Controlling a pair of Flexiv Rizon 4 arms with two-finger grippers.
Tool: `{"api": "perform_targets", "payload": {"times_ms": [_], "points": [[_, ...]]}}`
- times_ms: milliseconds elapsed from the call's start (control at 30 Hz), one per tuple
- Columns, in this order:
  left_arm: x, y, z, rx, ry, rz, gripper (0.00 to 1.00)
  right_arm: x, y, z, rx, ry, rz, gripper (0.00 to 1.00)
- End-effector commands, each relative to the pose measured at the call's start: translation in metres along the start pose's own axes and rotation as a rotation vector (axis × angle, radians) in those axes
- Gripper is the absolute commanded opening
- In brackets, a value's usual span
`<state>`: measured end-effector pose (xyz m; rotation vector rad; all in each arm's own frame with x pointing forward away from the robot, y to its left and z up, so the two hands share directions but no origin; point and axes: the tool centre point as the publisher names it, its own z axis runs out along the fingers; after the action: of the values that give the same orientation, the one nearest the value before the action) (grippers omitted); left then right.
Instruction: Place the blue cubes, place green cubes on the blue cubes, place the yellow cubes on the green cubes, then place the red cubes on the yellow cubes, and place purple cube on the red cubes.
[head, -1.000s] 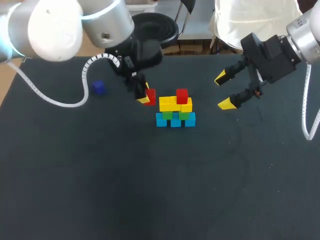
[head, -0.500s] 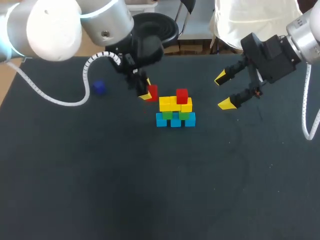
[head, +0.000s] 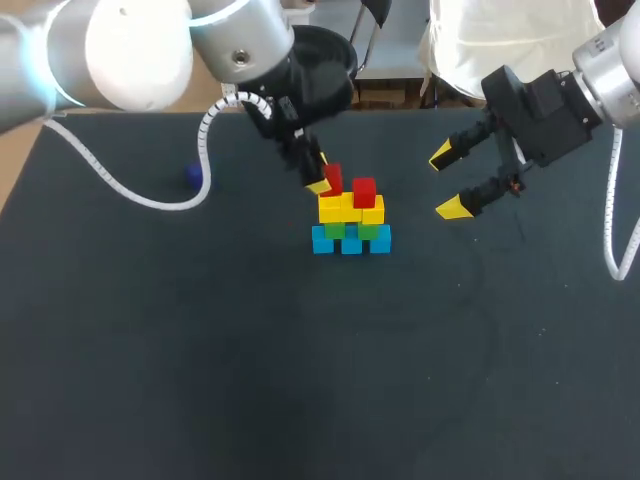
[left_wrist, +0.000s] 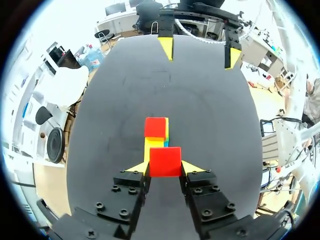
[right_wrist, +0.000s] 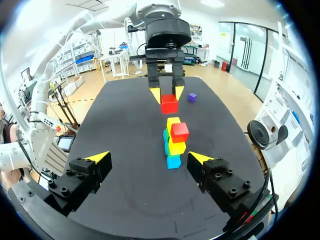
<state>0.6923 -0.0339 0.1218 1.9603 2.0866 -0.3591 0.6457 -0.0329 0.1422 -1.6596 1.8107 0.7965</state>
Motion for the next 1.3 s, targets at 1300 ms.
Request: {"api": "perform_targets", "payload": {"times_ms": [1300], "points": [[-0.004, 0.000, 0.028, 0.049, 0.018, -0.006, 0.00, 0.000, 0.000, 0.000, 0.000, -0.002, -0.001, 1.00]]}}
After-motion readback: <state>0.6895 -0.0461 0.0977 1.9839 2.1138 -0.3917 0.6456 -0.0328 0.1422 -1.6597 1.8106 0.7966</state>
